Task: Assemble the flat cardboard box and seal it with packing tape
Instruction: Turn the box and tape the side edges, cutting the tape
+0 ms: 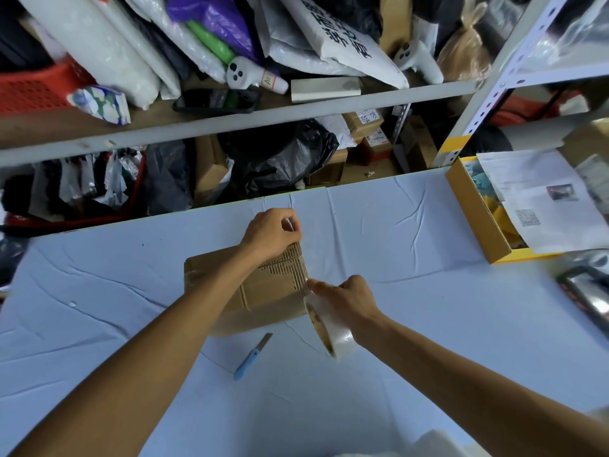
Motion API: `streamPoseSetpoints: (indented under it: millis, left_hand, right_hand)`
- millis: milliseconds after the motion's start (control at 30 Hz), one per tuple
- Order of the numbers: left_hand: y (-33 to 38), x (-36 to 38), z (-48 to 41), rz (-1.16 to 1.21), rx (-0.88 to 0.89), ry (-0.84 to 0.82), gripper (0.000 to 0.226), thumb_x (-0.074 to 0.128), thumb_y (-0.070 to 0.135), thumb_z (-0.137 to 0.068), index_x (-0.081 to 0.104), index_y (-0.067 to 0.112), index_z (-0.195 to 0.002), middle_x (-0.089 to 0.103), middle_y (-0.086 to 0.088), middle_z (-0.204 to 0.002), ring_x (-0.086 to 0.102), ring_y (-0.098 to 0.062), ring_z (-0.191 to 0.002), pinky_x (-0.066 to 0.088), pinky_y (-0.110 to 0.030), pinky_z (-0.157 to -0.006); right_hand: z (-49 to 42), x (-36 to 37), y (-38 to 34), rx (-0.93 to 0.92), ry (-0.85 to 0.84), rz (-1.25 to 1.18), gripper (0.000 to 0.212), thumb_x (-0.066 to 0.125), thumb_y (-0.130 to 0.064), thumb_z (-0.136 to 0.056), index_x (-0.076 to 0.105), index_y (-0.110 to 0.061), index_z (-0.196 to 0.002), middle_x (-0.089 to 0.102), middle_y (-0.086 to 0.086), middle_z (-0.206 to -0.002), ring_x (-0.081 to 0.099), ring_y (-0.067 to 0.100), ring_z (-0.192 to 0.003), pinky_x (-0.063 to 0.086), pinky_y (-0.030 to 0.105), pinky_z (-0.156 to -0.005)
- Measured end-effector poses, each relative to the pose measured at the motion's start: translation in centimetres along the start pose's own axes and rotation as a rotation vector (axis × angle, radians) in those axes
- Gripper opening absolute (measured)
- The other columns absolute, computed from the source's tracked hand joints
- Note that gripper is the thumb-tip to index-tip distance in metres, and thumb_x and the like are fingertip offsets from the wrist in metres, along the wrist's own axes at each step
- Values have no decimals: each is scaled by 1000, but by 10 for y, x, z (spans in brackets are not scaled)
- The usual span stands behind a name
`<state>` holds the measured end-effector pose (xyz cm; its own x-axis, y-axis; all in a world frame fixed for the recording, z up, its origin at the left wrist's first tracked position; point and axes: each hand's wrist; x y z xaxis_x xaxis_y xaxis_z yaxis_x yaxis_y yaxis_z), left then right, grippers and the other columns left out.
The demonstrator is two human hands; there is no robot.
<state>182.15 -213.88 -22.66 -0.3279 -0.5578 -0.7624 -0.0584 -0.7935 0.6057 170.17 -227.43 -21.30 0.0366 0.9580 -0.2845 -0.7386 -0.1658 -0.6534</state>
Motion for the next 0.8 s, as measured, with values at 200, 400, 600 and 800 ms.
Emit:
streamPoseSetpoints:
  millis: [200, 400, 600, 800]
  left_hand:
    - [-2, 0, -3, 64, -14, -80, 8, 66, 26, -86, 65, 18, -84, 66, -1, -89, 61, -13, -82, 44, -23, -67]
    - [3, 3, -13, -25, -83, -81, 10, 69, 21, -84, 64, 13, -81, 65, -2, -83, 62, -19, -81, 52, -34, -73]
    - [10, 9, -12, -75, -195, 36, 33, 70, 20, -81, 47, 23, -105, 63, 1, -94, 58, -19, -79, 42, -24, -60]
    - [-4, -9, 12, 73, 201, -61, 15, 66, 35, -86, 68, 24, -97, 63, 9, -105, 58, -8, -102, 51, -34, -90]
  right_hand:
    - [-3, 1, 5, 2, -4, 1, 39, 72, -39, -80, 54, -4, -84, 48, -9, -27, 46, 3, -23, 27, 11, -27]
    - [-10, 5, 9, -6, 52, 66, 47, 73, -49, -75, 48, -9, -77, 45, -9, -33, 46, 7, -31, 33, 19, -38]
    - [-12, 5, 7, 16, 66, 54, 47, 75, -51, -70, 53, -10, -81, 48, -2, -60, 47, 11, -48, 34, 25, -44]
    - [-8, -3, 3, -5, 16, 44, 44, 72, -49, -77, 42, -18, -79, 50, 0, -81, 49, 12, -66, 37, 25, -52]
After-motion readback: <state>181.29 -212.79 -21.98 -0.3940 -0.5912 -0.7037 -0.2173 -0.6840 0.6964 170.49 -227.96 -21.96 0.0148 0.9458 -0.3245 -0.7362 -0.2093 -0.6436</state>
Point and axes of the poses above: each hand's wrist, its own z-axis away from the middle knuckle, its own x-axis out of the palm, y = z × x
